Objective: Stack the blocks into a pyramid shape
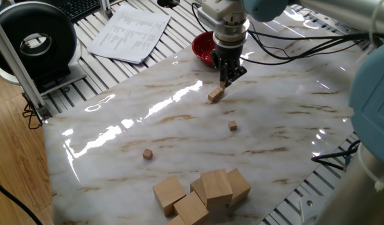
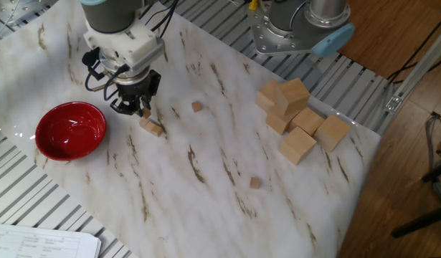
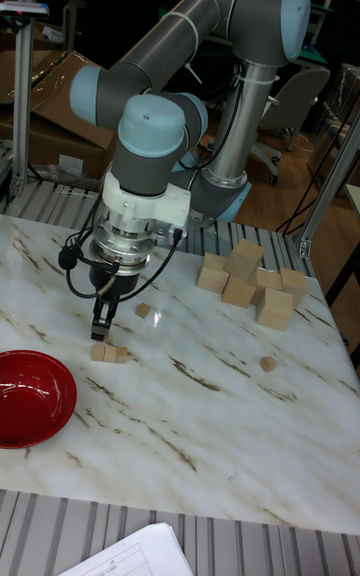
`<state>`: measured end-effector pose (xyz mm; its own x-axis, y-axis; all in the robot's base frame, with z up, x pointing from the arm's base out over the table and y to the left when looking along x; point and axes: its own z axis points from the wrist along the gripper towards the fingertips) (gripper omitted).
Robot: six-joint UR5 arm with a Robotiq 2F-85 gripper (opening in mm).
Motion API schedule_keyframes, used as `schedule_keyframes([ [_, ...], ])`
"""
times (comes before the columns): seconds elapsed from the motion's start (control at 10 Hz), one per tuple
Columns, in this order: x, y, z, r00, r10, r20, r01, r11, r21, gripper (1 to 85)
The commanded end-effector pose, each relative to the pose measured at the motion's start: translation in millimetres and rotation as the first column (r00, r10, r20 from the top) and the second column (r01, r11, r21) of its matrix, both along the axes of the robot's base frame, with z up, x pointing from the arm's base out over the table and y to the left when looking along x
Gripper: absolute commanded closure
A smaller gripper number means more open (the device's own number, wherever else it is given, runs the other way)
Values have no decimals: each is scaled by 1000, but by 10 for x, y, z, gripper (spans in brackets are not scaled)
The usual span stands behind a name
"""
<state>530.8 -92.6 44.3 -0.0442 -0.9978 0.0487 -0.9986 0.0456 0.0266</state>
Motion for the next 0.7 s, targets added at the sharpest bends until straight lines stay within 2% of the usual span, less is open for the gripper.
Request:
schedule_keyframes([
  [0.0,67,53,-20,1000,-7,7,7,1000,8,690],
  [0.3,110,89,-32,1000,9,14,-9,1000,0,693],
  [0.6,145,109,-55,997,74,27,-74,997,-10,693],
])
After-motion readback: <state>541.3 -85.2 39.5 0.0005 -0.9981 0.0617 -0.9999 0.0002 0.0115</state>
